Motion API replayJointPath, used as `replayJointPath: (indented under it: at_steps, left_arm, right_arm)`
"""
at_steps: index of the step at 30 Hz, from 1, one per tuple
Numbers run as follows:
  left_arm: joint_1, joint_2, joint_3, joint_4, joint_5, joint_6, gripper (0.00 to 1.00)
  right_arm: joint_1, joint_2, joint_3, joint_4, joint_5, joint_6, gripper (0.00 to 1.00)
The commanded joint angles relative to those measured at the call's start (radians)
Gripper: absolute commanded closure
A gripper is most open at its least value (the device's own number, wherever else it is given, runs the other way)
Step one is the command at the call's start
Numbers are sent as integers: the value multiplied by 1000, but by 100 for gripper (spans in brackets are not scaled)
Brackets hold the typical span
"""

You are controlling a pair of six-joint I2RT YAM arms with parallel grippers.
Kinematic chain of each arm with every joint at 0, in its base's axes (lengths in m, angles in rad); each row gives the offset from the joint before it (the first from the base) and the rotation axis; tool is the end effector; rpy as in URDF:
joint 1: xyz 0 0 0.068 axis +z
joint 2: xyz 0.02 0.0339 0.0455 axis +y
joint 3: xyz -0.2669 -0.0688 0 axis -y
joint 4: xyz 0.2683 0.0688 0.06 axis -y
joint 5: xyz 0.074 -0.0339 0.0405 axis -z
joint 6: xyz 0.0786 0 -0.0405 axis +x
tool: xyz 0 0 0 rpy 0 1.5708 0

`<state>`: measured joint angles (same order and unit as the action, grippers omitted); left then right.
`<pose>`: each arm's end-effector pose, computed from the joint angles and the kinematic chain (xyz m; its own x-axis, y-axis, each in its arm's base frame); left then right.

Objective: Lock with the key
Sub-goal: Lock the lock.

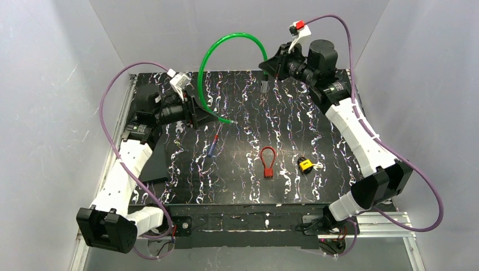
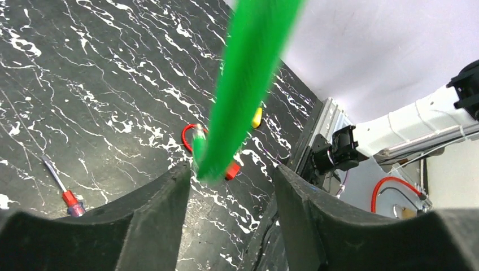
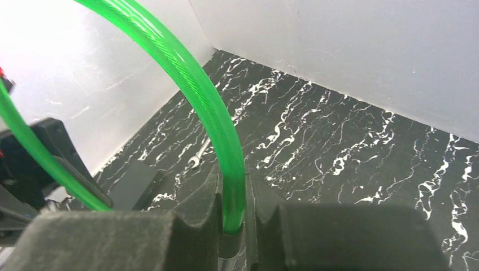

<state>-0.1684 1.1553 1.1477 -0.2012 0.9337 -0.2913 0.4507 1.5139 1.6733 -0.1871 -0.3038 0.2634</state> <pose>0.2843 -0.1124 0.3906 -0.4470 -0.0973 -0.8892 0.7794 0.4455 -0.4406 0.3580 0.1994 0.4777 -0.2024 0.1781 -0.9630 -0.6547 0.7067 0.2683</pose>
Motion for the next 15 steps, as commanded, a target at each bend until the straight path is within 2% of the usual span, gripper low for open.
replayJointPath:
  at_steps: [1,4,7,15]
  left_arm:
    - [-55,-39,-90,180,-8,-26,47]
    - [-88,-20,-99,210,-18,-28,57]
    - [-104,-9,-102,244,-28,-23,61]
    - [-108,-10,-92,259,-40,-17,54]
  right_arm:
    - [-36,-7,69,144,-63,134,99]
    - [-51,-13,64,159,-80,165,99]
    - [-70,-16,48,178,-110,212,99]
    - [-89,-17,32,234,-143,260,99]
